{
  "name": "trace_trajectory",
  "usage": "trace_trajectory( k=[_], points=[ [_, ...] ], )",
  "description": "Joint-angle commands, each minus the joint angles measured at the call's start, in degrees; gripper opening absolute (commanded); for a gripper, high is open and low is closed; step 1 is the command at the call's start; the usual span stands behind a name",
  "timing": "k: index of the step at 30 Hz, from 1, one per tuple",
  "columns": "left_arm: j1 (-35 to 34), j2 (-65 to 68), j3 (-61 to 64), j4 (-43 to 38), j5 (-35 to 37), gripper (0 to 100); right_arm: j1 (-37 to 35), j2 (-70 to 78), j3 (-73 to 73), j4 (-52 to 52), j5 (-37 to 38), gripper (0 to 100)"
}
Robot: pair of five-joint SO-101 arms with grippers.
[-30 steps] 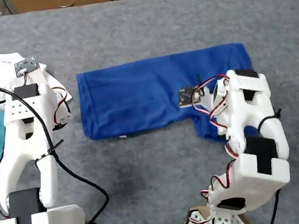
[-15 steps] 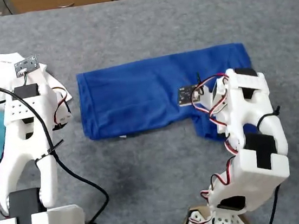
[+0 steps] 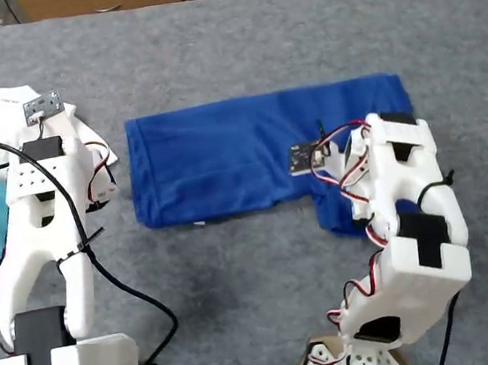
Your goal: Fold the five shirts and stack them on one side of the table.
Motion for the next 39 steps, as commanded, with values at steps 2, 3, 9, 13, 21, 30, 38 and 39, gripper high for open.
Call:
trace_trajectory(
  k=[2,3,9,13,21,30,38,39],
  points=[
    [-0.44,-2.59,-0.88,0.00,-0.26,2,-0.40,0.57,0.66,-0.53,0.44,0.2],
    [-0.44,-2.59,-0.88,0.00,-0.26,2,-0.31,0.48,0.57,-0.88,0.26,0.2],
    [-0.44,-2.51,-0.88,0.00,-0.26,2,1.10,-2.07,-1.10,-0.53,0.18,0.2],
    [-0.44,-2.24,-2.46,0.26,-0.26,2,0.66,-2.95,-7.34,4.48,-0.26,0.1],
    [-0.18,-2.24,-3.60,0.35,0.09,2,0.75,2.33,-25.63,9.49,-0.26,0.1],
    [-0.09,-2.24,-3.60,0.00,-0.09,2,-0.31,22.90,-55.16,18.02,-0.26,0.1],
    [-0.09,-2.24,-3.60,0.00,-0.18,2,-2.07,41.10,-85.58,23.65,0.09,0.1],
    [-0.09,-2.24,-3.60,0.00,-0.18,2,-2.15,43.47,-88.75,23.47,0.09,0.1]
  ],
)
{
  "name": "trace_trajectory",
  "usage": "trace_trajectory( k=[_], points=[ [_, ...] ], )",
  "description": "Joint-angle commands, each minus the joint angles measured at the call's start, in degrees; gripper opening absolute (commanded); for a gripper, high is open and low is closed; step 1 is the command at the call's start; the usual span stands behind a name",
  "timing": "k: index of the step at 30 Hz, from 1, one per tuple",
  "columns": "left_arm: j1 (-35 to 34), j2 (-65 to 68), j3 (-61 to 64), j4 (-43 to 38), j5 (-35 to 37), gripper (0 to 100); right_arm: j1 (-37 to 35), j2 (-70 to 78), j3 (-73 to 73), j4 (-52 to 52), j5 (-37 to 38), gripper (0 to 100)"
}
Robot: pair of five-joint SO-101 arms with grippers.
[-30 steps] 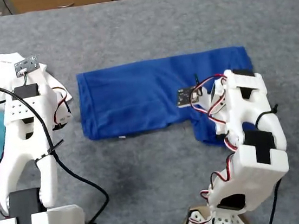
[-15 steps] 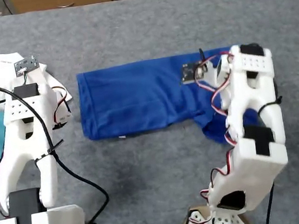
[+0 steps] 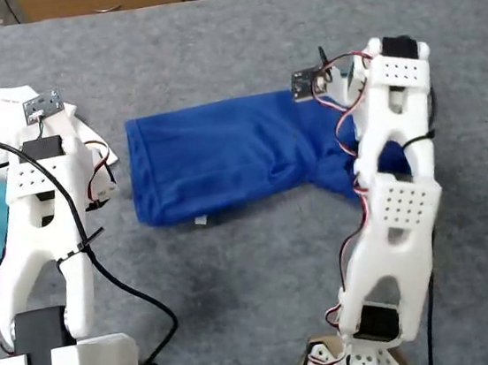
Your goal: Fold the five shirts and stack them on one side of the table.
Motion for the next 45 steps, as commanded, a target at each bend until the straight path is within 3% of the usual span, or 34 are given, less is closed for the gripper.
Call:
trace_trajectory(
  k=[1,4,11,17,21,22,27,33,38,41,45],
  points=[
    [-0.09,-2.15,-3.25,0.09,-0.18,2,-0.75,6.29,-14.55,0.35,0.18,0.2],
    [0.00,-2.15,-3.25,0.09,-0.18,2,-1.45,12.35,-22.73,1.49,0.18,1.2],
    [0.00,-2.15,-3.25,0.09,-0.26,2,-2.07,16.92,-40.75,7.74,-2.55,17.7],
    [0.00,-2.15,-3.25,0.09,-0.26,2,-0.84,13.23,-43.65,7.91,-5.63,14.1],
    [0.00,-2.15,-3.25,0.09,-0.26,2,1.89,8.92,-43.12,8.18,-10.46,0.0],
    [0.00,-2.15,-3.25,0.09,-0.26,2,2.77,7.60,-41.45,8.26,-10.46,0.8],
    [0.00,-2.15,-3.16,0.09,-0.26,2,6.11,-4.70,-20.26,8.26,-9.23,0.3],
    [0.00,-2.15,-3.25,0.09,-0.26,2,5.93,-30.20,27.82,5.98,0.09,0.2],
    [0.09,-2.15,-3.25,0.09,-0.26,2,4.88,-43.30,59.03,-21.01,0.09,0.2],
    [0.09,-2.15,-3.25,0.09,-0.26,2,3.38,-43.21,64.84,-27.87,0.09,0.2],
    [0.09,-2.15,-3.25,0.18,-0.26,2,2.24,-36.53,60.97,-30.51,-3.08,0.2]
  ],
)
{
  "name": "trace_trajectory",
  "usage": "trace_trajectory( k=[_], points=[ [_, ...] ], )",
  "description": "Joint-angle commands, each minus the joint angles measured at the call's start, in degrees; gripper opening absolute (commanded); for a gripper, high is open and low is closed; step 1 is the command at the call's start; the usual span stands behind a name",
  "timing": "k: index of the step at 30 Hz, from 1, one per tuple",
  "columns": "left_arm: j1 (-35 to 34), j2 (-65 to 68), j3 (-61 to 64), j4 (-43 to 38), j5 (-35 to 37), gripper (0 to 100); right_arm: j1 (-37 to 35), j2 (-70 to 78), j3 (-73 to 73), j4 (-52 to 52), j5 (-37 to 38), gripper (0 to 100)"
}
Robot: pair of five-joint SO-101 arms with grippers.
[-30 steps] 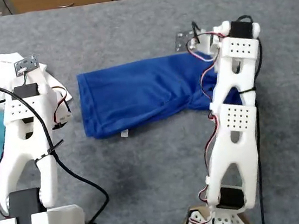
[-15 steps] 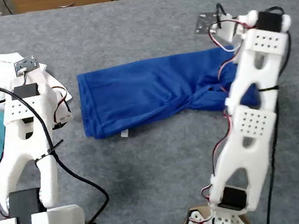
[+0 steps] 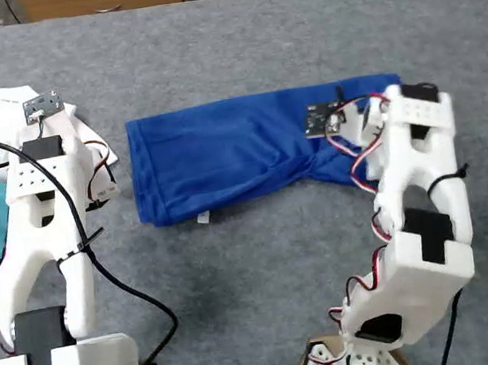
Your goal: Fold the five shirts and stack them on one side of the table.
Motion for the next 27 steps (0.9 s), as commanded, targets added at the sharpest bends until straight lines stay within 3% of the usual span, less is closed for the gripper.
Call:
trace_trajectory(
  k=[1,14,27],
  points=[
    [0.09,-2.15,-3.25,0.26,-0.26,2,-1.27,4.53,-3.91,-4.48,-3.25,0.2],
    [0.09,-2.15,-2.90,0.44,-0.26,2,2.24,22.37,-40.22,0.18,-8.26,0.2],
    [0.09,-2.24,-2.90,0.18,-0.26,2,9.10,30.73,-43.56,3.87,-8.88,0.3]
  ],
)
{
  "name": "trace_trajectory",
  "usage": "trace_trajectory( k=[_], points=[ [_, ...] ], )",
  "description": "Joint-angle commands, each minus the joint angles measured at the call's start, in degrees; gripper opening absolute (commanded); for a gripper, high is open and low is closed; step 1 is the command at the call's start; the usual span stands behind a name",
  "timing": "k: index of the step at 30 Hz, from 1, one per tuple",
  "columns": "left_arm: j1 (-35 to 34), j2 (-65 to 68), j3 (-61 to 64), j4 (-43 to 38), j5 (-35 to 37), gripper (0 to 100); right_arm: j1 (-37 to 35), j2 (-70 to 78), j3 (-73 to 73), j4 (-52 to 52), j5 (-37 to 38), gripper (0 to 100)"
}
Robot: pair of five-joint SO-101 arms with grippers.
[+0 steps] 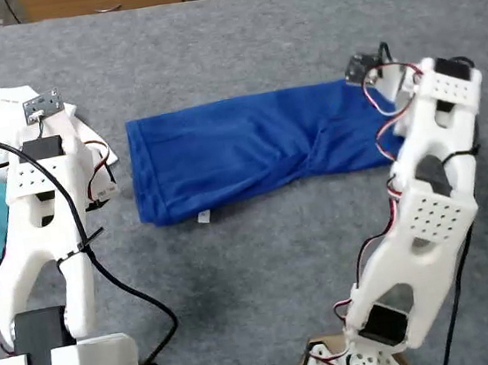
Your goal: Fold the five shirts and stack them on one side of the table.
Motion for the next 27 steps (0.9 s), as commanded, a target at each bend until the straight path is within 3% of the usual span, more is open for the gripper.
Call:
trace_trajectory(
  k=[1,7,10,14,17,23,27],
  points=[
    [0.09,-2.24,-2.99,0.18,-0.26,2,0.66,-0.04,-3.03,0.97,-0.62,0.2],
    [0.09,-2.59,-2.99,0.53,-0.26,2,3.74,-3.47,-12.18,1.76,-4.75,0.3],
    [0.70,-2.68,-2.90,0.53,-0.26,2,3.91,-6.02,-16.66,8.88,-4.84,0.3],
    [4.48,-2.77,-2.81,0.53,-0.26,2,-1.10,-9.01,-19.82,24.00,-5.10,0.2],
    [7.56,-2.77,-2.81,0.44,-0.26,2,-5.49,-9.36,-19.74,29.54,-5.27,0.2],
    [9.41,-3.82,-1.76,0.00,-0.26,2,-13.67,-3.38,-19.82,29.98,-10.02,0.2],
    [9.49,-11.38,6.68,-3.87,-0.35,2,-19.47,2.86,-20.18,25.41,-14.95,0.2]
  ],
)
